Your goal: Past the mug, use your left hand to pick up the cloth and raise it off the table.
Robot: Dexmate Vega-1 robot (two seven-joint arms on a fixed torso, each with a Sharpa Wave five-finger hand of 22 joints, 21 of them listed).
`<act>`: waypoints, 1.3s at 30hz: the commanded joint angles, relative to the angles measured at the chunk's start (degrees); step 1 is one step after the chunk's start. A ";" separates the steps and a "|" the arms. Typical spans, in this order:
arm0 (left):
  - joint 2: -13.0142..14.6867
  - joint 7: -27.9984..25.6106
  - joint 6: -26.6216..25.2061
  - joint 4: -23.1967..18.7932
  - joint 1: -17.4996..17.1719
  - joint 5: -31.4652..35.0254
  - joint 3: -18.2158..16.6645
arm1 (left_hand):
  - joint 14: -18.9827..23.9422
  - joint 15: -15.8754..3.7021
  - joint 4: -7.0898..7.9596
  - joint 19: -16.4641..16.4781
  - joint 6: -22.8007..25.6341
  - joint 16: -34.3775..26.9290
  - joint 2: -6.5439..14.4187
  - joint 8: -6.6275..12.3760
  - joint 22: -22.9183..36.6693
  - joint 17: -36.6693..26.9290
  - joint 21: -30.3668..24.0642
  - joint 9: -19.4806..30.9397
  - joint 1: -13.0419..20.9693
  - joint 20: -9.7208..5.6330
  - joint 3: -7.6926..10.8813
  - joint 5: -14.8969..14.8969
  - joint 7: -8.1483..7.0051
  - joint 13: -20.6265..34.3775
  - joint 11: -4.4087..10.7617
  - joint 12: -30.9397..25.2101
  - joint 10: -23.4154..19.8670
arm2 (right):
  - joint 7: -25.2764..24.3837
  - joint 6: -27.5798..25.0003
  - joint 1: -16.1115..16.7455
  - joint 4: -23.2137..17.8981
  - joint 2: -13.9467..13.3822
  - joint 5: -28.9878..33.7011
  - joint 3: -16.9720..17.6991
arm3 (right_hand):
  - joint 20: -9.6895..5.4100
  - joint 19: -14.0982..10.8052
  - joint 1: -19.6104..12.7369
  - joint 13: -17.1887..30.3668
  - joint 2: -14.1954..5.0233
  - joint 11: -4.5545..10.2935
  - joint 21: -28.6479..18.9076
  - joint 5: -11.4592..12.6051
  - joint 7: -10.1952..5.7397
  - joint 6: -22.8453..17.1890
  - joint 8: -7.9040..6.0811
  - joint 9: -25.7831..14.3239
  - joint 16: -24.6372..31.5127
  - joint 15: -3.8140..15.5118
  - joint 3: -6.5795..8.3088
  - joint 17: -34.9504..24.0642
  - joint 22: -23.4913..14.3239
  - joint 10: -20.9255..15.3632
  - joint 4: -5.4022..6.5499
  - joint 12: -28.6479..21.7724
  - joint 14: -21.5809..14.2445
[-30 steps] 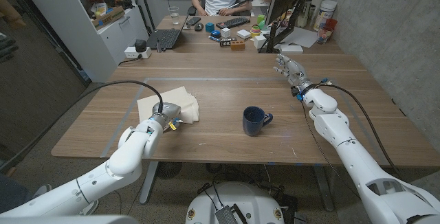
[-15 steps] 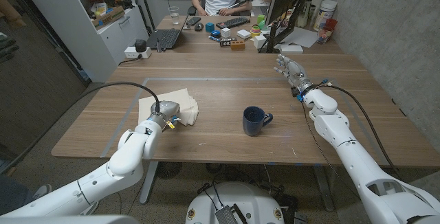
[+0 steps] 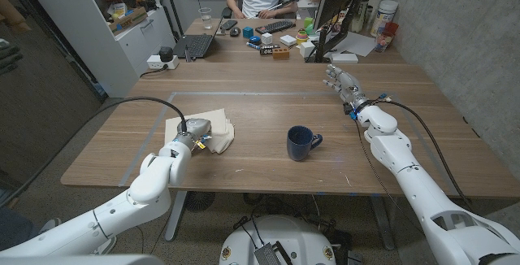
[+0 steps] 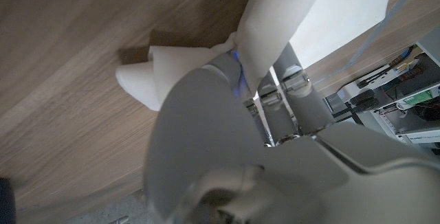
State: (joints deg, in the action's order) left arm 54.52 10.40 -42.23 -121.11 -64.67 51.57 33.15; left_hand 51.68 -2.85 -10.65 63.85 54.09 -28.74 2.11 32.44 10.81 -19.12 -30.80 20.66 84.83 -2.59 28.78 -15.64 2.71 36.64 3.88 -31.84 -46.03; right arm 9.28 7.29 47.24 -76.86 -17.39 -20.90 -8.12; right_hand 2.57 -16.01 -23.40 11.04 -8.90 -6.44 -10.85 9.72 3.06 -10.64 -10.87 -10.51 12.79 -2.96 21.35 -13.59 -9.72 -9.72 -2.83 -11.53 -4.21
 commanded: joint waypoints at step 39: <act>9.02 6.27 -7.99 -9.07 6.40 -4.78 2.65 | 8.69 -4.66 0.63 -0.49 9.03 -5.99 -0.94 3.45 1.54 -11.73 -7.96 -1.80 5.87 -3.67 -1.51 -2.76 2.18 11.58 0.90 -0.68 -4.23 | 0.44 0.51 -0.38 0.57 0.11 0.11 -0.13 | 0.26 -0.23 0.74 0.34 0.06 -0.23 -0.23 0.49 -0.29 -0.12 -0.18 -0.28 0.37 -0.03 -0.47 -0.06 -0.10 -0.42 -0.27 -0.12 -0.46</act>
State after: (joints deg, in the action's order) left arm 61.80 12.33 -48.90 -128.57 -60.22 45.28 35.64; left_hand 53.68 -0.83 -10.00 63.70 62.87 -30.07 -0.52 35.48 12.15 -24.25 -38.27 18.51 88.35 -6.33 27.58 -18.05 4.70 47.83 4.41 -32.77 -49.60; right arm 9.69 7.49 46.83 -76.37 -17.32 -20.67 -8.34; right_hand 2.56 -16.02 -23.10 11.04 -8.60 -6.44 -10.85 9.95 3.06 -10.64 -10.87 -10.52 12.79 -2.95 21.11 -13.59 -9.72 -9.72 -3.07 -11.53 -4.20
